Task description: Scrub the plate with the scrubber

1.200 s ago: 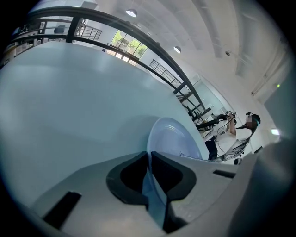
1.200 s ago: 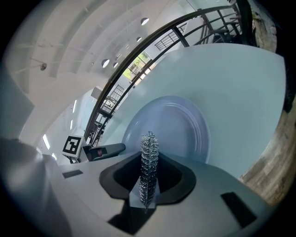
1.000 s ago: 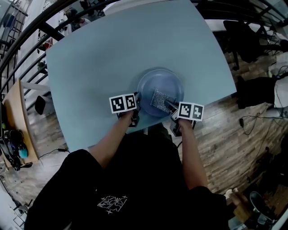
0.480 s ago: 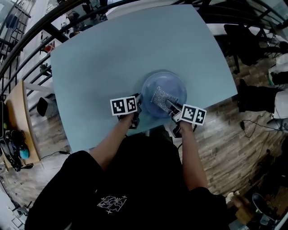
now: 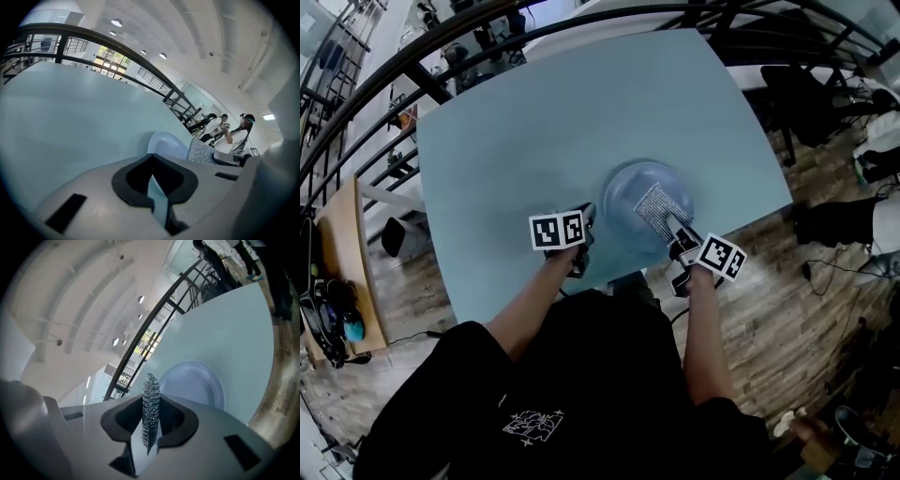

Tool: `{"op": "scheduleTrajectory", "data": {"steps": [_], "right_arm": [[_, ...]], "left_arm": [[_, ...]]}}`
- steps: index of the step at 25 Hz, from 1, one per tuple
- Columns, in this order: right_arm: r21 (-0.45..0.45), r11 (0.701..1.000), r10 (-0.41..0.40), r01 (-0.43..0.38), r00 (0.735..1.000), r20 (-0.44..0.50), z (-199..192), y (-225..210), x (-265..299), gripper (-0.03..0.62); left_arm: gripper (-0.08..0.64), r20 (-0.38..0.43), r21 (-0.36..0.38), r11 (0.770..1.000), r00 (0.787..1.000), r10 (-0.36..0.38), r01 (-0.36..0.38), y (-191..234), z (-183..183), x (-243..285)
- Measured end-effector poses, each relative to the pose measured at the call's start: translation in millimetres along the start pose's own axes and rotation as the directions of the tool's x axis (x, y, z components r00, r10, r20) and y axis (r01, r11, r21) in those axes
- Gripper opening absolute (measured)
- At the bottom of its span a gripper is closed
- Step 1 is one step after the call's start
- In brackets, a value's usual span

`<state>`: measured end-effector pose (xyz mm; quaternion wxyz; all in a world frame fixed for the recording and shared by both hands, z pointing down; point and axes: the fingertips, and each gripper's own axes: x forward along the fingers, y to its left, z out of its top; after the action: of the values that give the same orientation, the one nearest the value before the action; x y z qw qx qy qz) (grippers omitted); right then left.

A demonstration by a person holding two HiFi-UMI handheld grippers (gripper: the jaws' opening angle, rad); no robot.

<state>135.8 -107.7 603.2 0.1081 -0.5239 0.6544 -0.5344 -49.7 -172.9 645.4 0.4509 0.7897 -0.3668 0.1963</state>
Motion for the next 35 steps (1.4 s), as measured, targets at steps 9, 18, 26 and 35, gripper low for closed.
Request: {"op": "scheduleTrajectory", "data": {"steps": [9,18,26,35], "right_arm": [[-0.072,0.996,-0.036,0.05,0.984,0.176,22.1,22.5,-37.5,0.084],[-0.128,0.988,-0.043,0.083,0.957,0.286,28.8,44.0,-70.6,0.083],[-0.202,0.971,-0.053,0.131,0.936,0.349,53.2,51.1,-90.4,0.083],[-0.389,0.905,0.008,0.172,0.908,0.42,110.8,94.0,-133.1,0.083]], "left_arm": [[0.008,0.049,0.113,0.992,0.997,-0.052,0.046,-8.7,28.3,-32.6],[0.008,0.097,0.174,0.981,0.99,-0.104,0.086,-24.2,46.9,-54.6],[0.008,0.163,0.209,0.973,0.977,-0.133,0.098,-53.8,66.3,-66.7],[0.008,0.257,0.293,0.954,0.956,-0.144,0.065,-118.4,90.4,-82.2]]}}
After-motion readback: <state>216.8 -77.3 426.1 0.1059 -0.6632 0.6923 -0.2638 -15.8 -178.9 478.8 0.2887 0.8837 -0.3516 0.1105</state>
